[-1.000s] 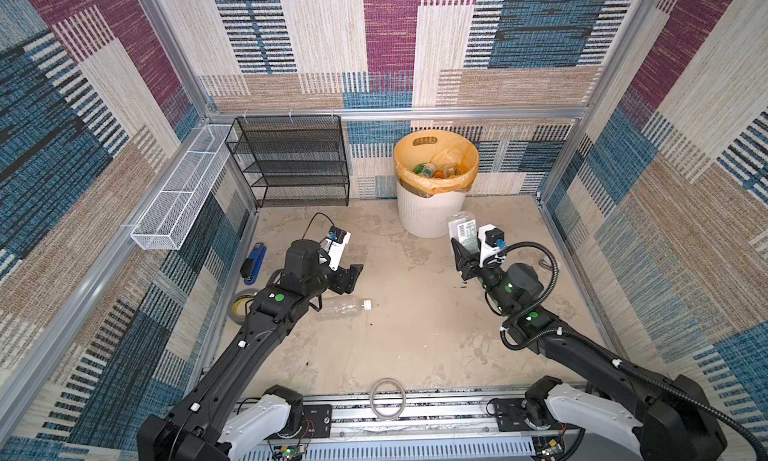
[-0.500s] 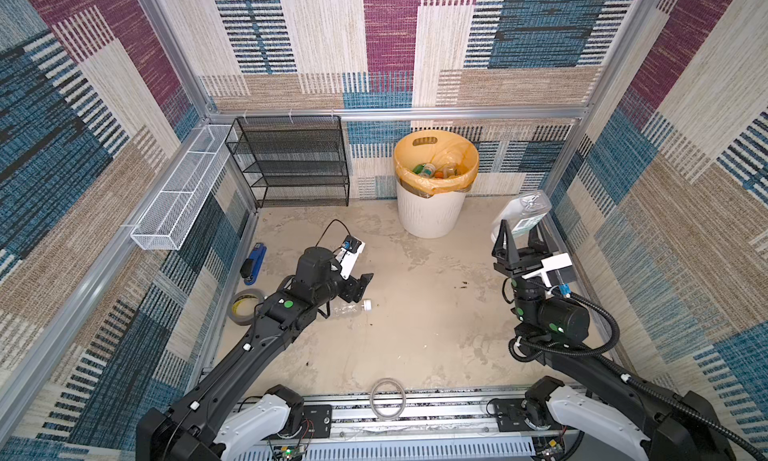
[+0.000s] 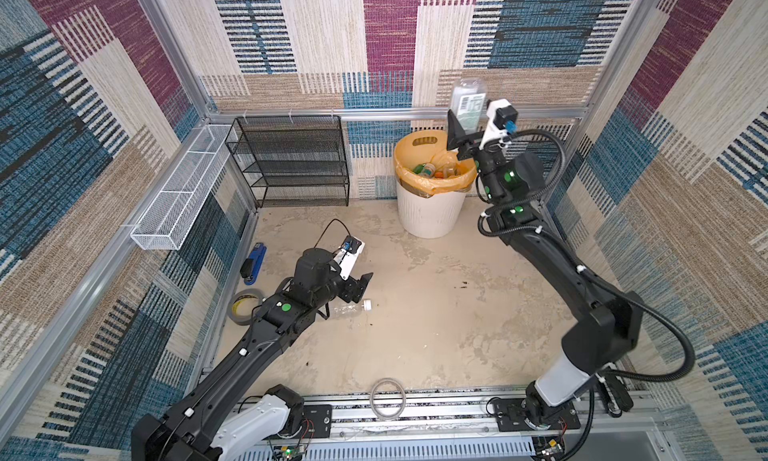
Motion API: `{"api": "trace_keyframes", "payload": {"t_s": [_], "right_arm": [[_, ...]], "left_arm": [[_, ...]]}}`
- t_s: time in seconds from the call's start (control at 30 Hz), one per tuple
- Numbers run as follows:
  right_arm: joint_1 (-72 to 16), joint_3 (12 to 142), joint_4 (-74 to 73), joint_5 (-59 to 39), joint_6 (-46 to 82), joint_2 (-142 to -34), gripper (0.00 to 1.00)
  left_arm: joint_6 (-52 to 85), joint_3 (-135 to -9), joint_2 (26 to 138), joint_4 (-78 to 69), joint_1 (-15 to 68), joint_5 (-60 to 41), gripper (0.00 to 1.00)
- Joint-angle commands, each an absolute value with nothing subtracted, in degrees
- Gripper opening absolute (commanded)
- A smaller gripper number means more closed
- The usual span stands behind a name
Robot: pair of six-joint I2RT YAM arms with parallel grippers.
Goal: Throw the plastic bottles in the bin
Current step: 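Carry the white-label bottle with right gripper over the bin and open, then draw right gripper back from the bin while left gripper grasps the white-cap bottle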
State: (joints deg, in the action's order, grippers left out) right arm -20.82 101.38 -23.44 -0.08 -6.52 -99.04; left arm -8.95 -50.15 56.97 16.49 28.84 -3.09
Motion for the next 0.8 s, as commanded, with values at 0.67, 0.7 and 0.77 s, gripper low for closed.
{"api": "trace_keyframes", "payload": {"t_s": [0.67, 0.7, 0.77], "right_arm": [[-12.6, 68.4, -19.9, -2.4, 2.6, -74.3, 0.92], [-11.6, 65.5, -20.8, -3.0, 3.9, -72.5, 0.92], [-9.8, 60.2, -22.7, -4.2, 6.3, -69.6, 0.92]], "left_arm": [[-17.0, -60.7, 67.2, 43.7, 29.9, -10.3, 0.96], [-17.8, -61.6, 68.4, 45.8, 29.8, -9.4, 0.96], [-19.6, -62.0, 70.3, 48.1, 29.9, -8.4, 0.97]]}}
